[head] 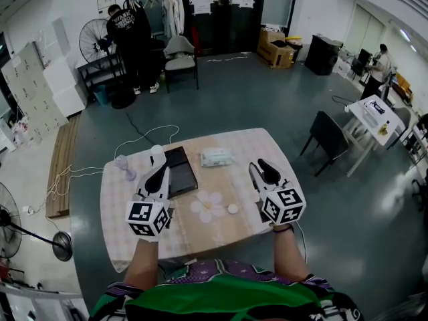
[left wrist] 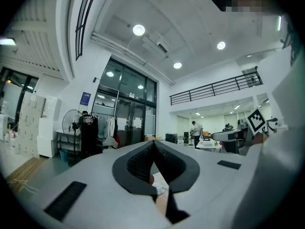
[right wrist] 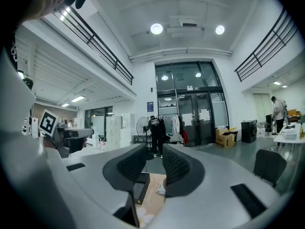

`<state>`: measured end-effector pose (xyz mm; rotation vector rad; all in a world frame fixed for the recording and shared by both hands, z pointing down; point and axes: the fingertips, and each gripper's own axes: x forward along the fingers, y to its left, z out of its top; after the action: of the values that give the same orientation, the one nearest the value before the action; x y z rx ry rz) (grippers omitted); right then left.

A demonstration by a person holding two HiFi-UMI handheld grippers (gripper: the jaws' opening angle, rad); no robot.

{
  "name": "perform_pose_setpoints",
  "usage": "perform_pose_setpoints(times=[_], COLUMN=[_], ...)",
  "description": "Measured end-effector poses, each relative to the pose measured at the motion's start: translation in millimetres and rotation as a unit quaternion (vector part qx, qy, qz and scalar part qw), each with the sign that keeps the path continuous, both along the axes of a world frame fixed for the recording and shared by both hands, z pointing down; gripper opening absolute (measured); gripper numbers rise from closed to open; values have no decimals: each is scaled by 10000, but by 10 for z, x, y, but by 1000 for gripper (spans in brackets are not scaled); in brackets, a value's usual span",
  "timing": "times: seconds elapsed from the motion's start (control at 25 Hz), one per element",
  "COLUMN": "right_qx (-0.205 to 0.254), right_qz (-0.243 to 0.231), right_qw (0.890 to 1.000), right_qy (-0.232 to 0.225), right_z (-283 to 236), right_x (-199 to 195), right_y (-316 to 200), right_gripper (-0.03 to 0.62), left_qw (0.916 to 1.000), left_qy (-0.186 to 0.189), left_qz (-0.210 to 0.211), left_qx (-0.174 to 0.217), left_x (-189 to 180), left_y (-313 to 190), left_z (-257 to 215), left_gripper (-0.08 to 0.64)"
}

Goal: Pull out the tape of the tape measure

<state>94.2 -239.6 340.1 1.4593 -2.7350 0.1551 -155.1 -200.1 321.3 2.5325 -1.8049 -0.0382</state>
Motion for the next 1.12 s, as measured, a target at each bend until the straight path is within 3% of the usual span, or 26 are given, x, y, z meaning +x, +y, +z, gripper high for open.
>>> perform_pose_setpoints(times=[0.16,0.32,0.84,1.12], right_qx=[86,187,279,226], right_qz=[109,172,145,201], right_qw=[9999,9996,9992,9993], right_qy=[-24,-148,-247,-232], right_z=[-47,-118,-193,-185], right_x=[15,25,-93,-79], right_y=[24,10,62,85], right_gripper=[44,9,8,6], left_qw=[10000,10000,9998,9999], left_qy=[-34,-29,160,11], left_qz=[-28,-50,61,124], left_qx=[10,66,39,37], left_x=[-7,-21,-49,25], left_y=[35,34,47,76], left_z=[-3,-31,19,45], left_gripper=[23,23,23,23])
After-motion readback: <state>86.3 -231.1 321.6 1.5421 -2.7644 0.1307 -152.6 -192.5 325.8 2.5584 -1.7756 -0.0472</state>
